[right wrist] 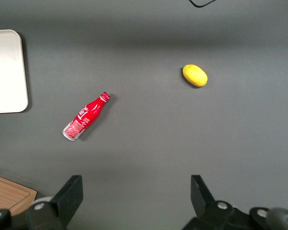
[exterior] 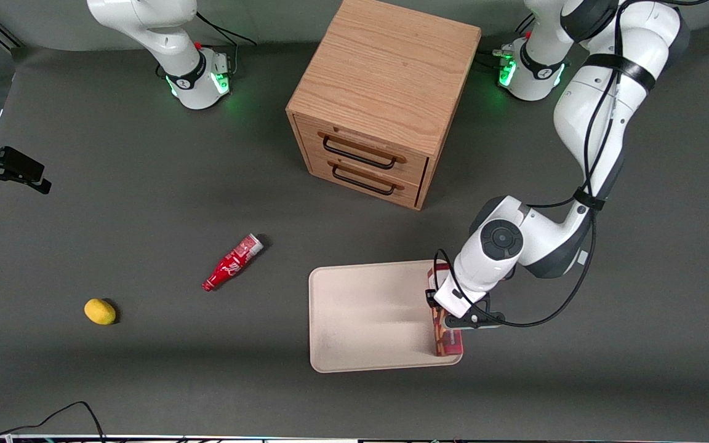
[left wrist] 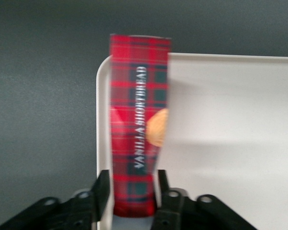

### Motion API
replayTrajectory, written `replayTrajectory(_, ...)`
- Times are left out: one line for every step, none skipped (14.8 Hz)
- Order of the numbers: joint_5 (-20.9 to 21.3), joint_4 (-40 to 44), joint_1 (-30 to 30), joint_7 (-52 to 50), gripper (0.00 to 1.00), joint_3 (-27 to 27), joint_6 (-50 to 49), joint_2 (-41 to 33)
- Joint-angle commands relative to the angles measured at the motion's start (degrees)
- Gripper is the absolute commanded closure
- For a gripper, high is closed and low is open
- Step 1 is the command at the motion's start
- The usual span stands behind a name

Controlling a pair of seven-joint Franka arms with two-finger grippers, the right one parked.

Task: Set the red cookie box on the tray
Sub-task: 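Open the left gripper to release the box upright in the tray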

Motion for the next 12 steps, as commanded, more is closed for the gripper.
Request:
replayTrajectory(1.6, -1.3, 0.1, -5.0, 0.00, 0.3, 0.1, -2.6)
replayTrajectory(1.6, -1.3, 0.1, -6.5, 0.00, 0.3, -0.8, -3.8)
replayTrajectory(1.5, -1.2, 0.3, -7.2, 0.00, -0.1, -4.0, -5.5)
replayTrajectory(1.1, -1.2, 0.7, -6.8, 0.00, -0.3, -7.6, -7.6)
replayTrajectory(0.5, -1.3, 0.9, -6.4, 0.00, -0.4, -10.4, -10.2)
replayTrajectory(-0.3, -1.3, 1.3, -6.3, 0.00, -0.7, -12.7, -12.1)
replayTrajectory(-1.0, -1.2, 1.6, -6.3, 0.00, -1.0, -14.8, -14.6)
replayTrajectory(-2.0, -1.2, 1.7, -5.7, 0.00, -1.1, -18.4, -17.1)
replayTrajectory(-3.9, -0.7, 1.9, -3.4, 0.00, -1.0, -22.7, -19.6)
replayTrajectory(-7.3, -0.4, 1.9, 0.5, 0.00, -0.4, -26.4, -22.7)
replayTrajectory(-10.3, -0.3, 1.9, 3.8, 0.00, 0.9, -29.8, -25.8)
replayTrajectory(-12.5, -0.3, 1.8, 7.3, 0.00, 4.0, -33.0, -28.9)
